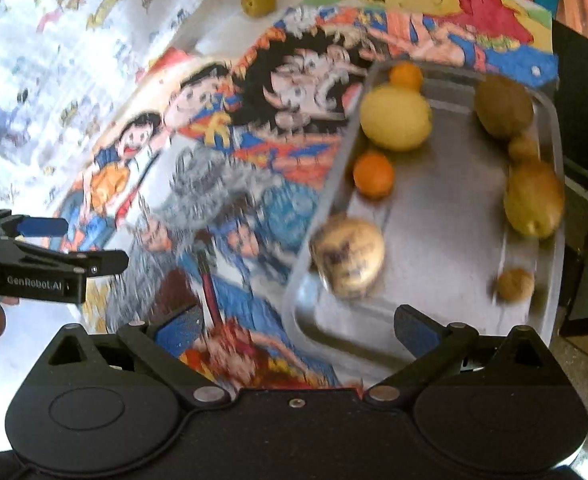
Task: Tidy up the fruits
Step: 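Move both open grippers toward the pear, apple and striped fruit on the white shelf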
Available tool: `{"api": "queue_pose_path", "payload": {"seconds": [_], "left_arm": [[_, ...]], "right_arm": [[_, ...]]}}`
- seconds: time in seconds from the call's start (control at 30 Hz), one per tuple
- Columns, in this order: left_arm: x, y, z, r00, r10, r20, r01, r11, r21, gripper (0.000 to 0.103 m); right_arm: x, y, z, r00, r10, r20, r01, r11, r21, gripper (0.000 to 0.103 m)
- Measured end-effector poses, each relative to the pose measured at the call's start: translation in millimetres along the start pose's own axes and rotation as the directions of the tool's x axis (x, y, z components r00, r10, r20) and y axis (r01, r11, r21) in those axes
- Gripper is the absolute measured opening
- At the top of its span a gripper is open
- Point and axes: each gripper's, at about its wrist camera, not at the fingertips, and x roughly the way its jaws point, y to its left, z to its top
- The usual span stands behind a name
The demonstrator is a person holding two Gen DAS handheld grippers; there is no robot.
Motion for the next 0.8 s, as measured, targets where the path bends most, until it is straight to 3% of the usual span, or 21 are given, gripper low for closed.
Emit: {"api": "queue_pose_path", "payload": {"seconds": [0.17, 0.4, 0.63, 0.8], "left_arm": [[-2, 13, 21, 0.999, 0.012, 0.050, -0.013, 1.000, 0.019, 0.102], [5, 21, 58, 0.988, 0.003, 0.151, -0.013, 0.998, 0.064, 0.102], [-3, 25, 113, 0.938, -0.045, 0.344, 0.008, 0.994, 0.108, 0.102], [10, 22, 152, 0.919, -0.068, 0.388, 0.015, 0.990, 0.137, 0.102]], "right_arm": [[-5, 2, 33, 0.998, -0.027, 0.062, 0.029, 0.999, -0.031, 0.102], [-13, -5, 86, 0.981, -0.116, 0.155, 0.138, 0.981, -0.139, 0.102], [-16, -22, 135, 0.957, -0.155, 0.244, 0.174, 0.983, -0.062, 0.102], [-6, -26, 160, 0.949, -0.144, 0.281, 0.151, 0.989, -0.002, 0.102]]}}
